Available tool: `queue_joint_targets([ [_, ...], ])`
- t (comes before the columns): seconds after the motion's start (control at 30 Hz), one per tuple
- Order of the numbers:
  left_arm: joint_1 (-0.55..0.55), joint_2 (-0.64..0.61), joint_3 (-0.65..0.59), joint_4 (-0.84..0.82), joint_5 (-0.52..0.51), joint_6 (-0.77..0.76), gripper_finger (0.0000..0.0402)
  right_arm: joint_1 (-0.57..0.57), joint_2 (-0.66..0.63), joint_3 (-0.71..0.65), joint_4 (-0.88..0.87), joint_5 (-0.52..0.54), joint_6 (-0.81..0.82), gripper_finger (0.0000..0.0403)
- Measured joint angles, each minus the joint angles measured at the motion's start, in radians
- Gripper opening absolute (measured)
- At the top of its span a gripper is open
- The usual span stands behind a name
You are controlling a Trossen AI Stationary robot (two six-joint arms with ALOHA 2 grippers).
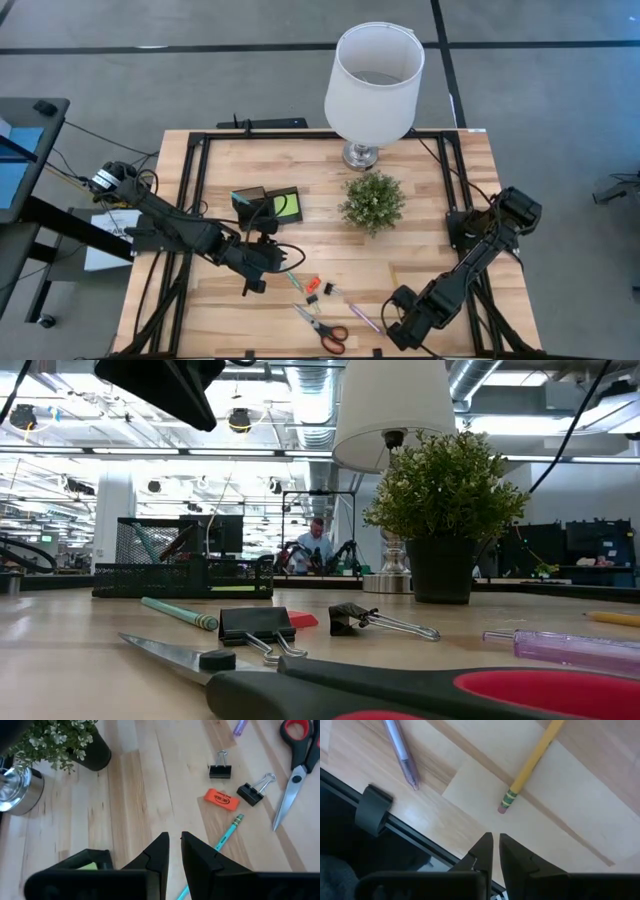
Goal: Pick and place office supplies into organizer
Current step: Put the yellow pencil into the black desk organizer
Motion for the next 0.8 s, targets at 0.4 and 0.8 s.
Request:
queue_joint_targets([
  [0.4,0.0,0.0,0.0,0.001,-0.001,-0.008,0.0045,-0.01,0.0,0.0,-0.003,0.056,0.019,0.0022],
  [0.8,0.0,0.0,0.0,0.001,0.0,0.004,0.0045,0.003,0.0,0.0,-0.048,0.074,0.219,0.0022],
])
